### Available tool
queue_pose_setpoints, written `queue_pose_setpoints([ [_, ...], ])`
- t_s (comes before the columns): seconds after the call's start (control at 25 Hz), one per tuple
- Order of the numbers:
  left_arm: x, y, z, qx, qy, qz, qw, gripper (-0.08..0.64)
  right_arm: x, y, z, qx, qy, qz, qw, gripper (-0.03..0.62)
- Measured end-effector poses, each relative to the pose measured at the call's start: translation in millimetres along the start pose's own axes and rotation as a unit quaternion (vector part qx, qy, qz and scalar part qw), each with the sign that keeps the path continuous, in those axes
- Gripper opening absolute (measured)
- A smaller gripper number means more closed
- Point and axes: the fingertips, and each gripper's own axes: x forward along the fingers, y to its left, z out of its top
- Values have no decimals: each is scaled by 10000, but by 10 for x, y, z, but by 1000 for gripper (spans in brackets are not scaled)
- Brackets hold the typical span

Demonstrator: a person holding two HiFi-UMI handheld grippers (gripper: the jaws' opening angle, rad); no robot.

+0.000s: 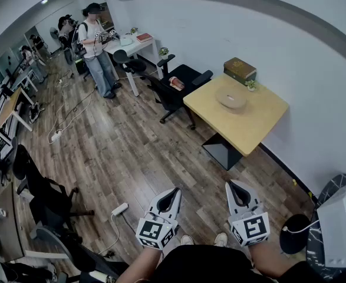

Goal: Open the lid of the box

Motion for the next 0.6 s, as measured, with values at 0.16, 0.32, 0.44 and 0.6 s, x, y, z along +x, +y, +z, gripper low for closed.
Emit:
queue_pose_setpoints([
  [0.16,27,71,-6,-9,-16,6,10000,21,74,14,-19,44,-25,10,10000,18],
  [0.32,19,156,-19,20,3,-41,10000,21,161,53,-31,153,-67,-9,9999,18],
  [0.44,-43,244,-22,34,18,-47,10000,21,210,120,-36,169,-70,-72,9998,18],
  [0.6,-103,349,-51,36,50,-117,9999,21,266,187,-54,71,-77,-263,9996,20],
])
